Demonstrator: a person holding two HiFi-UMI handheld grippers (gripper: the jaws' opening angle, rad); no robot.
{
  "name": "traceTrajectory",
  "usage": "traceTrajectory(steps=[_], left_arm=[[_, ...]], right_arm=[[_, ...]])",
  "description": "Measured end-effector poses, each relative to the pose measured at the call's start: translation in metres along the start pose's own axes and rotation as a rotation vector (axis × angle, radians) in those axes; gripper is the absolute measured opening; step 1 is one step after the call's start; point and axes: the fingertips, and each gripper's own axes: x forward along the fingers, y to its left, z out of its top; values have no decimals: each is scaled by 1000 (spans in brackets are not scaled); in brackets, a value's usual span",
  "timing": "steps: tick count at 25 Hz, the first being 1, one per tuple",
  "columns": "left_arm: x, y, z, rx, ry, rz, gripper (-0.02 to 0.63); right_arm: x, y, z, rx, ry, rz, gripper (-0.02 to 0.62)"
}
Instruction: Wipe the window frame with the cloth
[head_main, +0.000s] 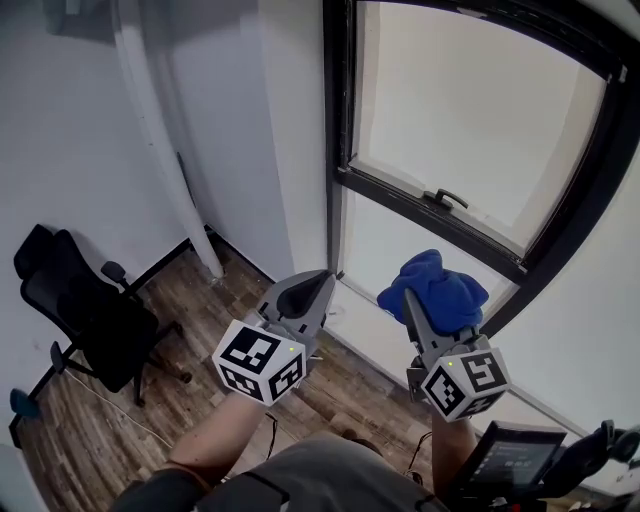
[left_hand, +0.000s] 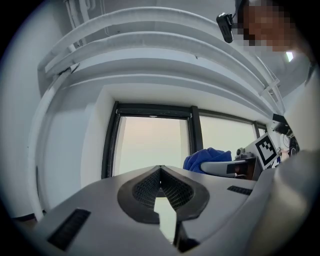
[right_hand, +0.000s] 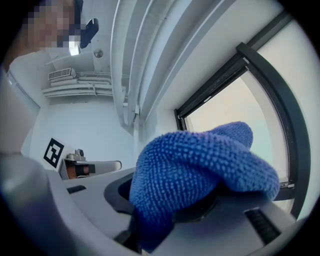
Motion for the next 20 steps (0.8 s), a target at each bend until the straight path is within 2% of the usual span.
traceTrajectory(steps=[6,14,20], left_arm=[[51,9,-10,4,12,24,5],[88,44,-10,2,16,-19,5],[122,95,-6,1,-1,-65,5]], right_arm=[[27,-51,-2,-19,16,4,151],[76,-61,-2,-26,24,-2,151],[130,-66,-4,-47,32,-51,152]])
